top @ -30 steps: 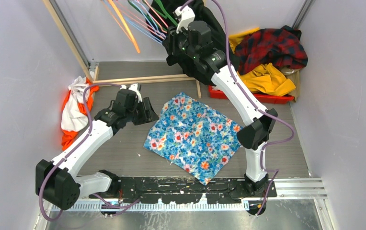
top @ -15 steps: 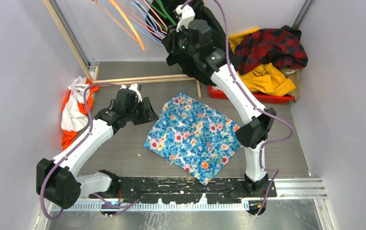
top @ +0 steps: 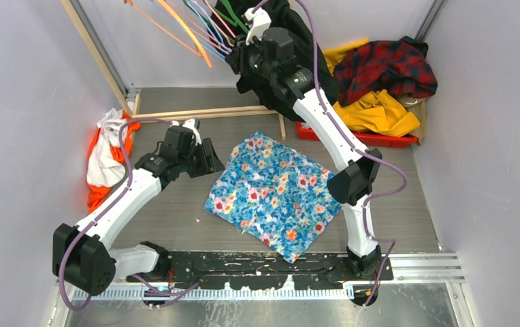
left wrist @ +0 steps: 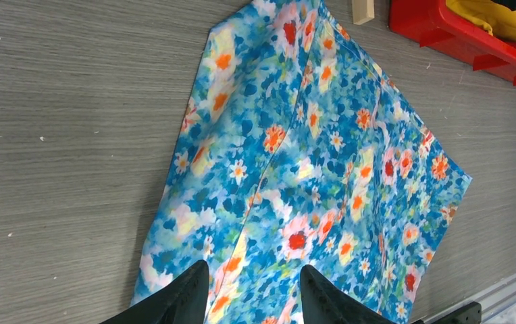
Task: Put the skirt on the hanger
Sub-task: Pick up the hanger from the clothesline.
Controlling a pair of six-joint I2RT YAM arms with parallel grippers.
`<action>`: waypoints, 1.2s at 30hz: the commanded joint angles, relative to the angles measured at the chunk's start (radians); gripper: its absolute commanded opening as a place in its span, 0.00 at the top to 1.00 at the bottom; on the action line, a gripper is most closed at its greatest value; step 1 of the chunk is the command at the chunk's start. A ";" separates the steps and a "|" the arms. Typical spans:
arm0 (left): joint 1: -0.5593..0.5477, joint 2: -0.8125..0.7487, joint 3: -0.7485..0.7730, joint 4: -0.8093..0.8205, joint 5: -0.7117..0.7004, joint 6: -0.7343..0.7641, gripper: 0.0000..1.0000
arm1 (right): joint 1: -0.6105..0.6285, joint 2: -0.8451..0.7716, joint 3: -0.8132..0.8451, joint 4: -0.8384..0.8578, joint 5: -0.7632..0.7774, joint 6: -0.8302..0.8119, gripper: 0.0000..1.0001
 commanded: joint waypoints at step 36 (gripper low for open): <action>0.046 -0.076 -0.006 0.023 0.030 0.026 0.49 | 0.043 -0.155 -0.067 0.303 -0.091 0.030 0.99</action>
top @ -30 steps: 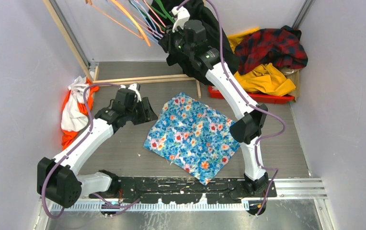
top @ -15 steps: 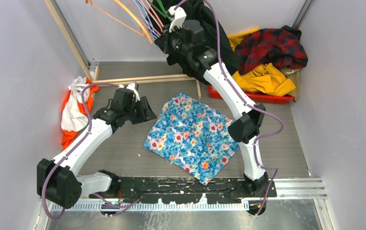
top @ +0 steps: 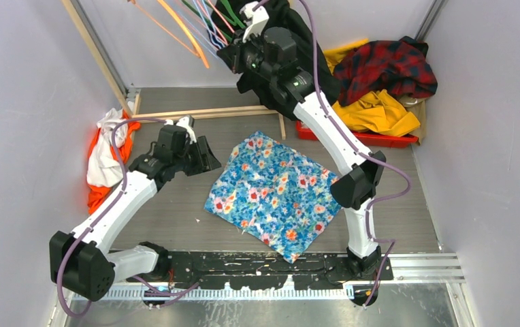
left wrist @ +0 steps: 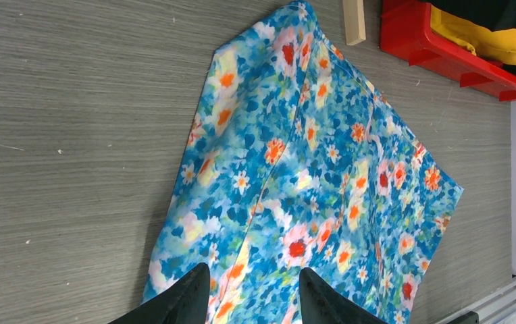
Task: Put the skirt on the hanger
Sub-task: Pick up the hanger from the clothesline.
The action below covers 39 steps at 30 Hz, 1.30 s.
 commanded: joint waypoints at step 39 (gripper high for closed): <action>0.037 -0.050 -0.017 0.019 0.048 0.023 0.50 | 0.009 0.030 0.090 0.053 0.039 -0.005 0.86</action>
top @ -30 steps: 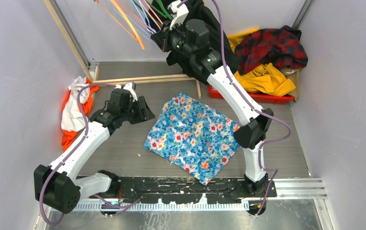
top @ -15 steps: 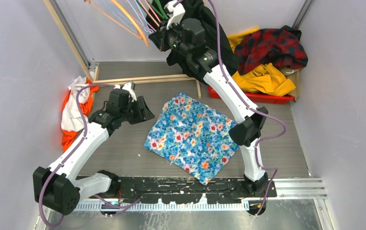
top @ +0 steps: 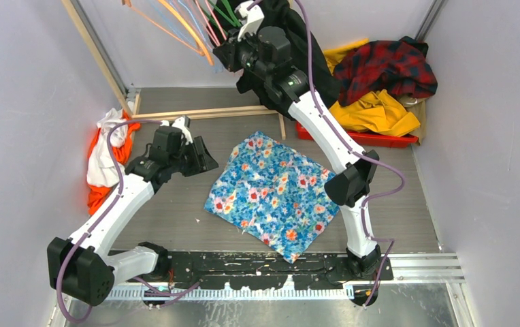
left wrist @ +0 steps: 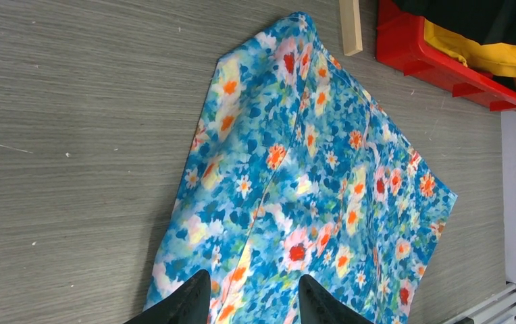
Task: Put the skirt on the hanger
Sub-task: Pick up the hanger from the clothesline.
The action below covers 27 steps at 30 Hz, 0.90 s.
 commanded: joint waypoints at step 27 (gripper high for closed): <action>0.023 -0.003 -0.009 0.039 0.036 0.018 0.50 | -0.013 0.058 0.065 0.037 -0.019 0.013 0.70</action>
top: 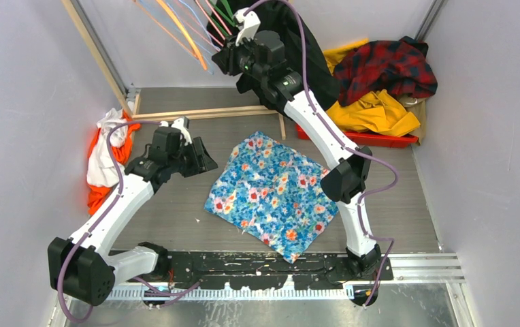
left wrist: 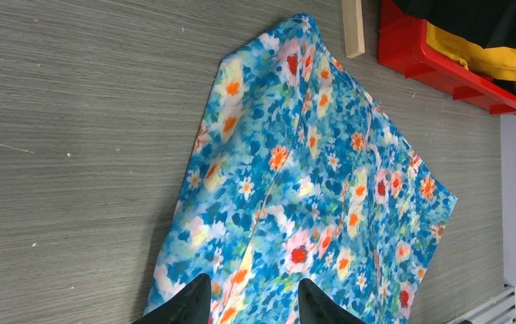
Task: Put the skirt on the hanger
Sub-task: Pick up the hanger from the clothesline.
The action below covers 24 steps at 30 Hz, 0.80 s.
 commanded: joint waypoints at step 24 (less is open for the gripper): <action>0.024 0.000 -0.011 0.049 0.038 0.021 0.51 | -0.001 -0.023 0.005 0.085 -0.031 0.018 0.66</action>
